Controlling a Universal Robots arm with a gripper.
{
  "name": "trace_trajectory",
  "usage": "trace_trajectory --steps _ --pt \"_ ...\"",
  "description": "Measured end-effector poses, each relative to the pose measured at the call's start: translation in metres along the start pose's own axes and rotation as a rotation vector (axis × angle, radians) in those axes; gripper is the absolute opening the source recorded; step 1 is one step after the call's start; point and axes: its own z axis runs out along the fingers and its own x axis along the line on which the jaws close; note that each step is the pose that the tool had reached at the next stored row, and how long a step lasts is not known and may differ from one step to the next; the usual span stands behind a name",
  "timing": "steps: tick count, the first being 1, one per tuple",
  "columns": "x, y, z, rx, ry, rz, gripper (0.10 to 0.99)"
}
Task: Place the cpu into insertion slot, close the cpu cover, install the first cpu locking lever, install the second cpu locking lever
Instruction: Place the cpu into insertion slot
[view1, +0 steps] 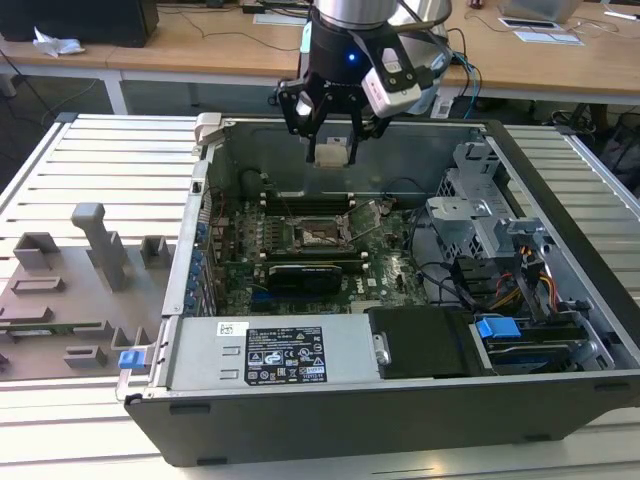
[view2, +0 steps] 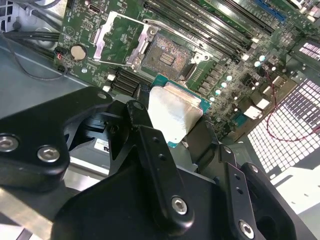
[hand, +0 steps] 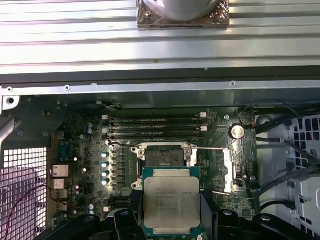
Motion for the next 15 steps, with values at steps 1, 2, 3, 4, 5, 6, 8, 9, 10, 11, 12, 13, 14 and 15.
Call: trace_trajectory --steps 1,2,3,4,5,6,8,9,10,11,12,13,14,15 --pt "0.0 0.0 0.0003 0.0 0.0 0.0 0.541" --pt "0.0 -0.0001 0.0009 0.0 0.0 0.0 0.541" --pt "0.0 -0.0001 0.0014 0.0 0.0 0.0 0.541" --pt "0.0 -0.0002 0.0017 0.0 0.0 0.0 0.541" --pt "0.0 -0.0002 0.0021 0.0 0.0 0.0 0.541" --pt "0.0 -0.0002 0.0024 0.0 0.0 0.0 0.541" --pt "-0.0001 -0.0003 0.0032 0.0 0.0 0.0 0.541" --pt "-0.0001 -0.0003 0.0036 0.0 0.0 0.0 0.541" --pt "-0.0001 -0.0004 0.0039 0.0 0.0 0.0 0.541" --pt "-0.0001 -0.0004 0.0044 0.0 0.0 0.0 0.541" --pt "-0.0001 -0.0004 0.0047 0.0 0.0 0.0 0.541" --pt "-0.0001 -0.0005 0.0051 0.0 0.0 0.0 0.541" --pt "-0.0001 -0.0005 0.0054 0.0 0.0 0.0 0.541" --pt "-0.0001 -0.0005 0.0058 0.0 0.0 0.0 0.541"
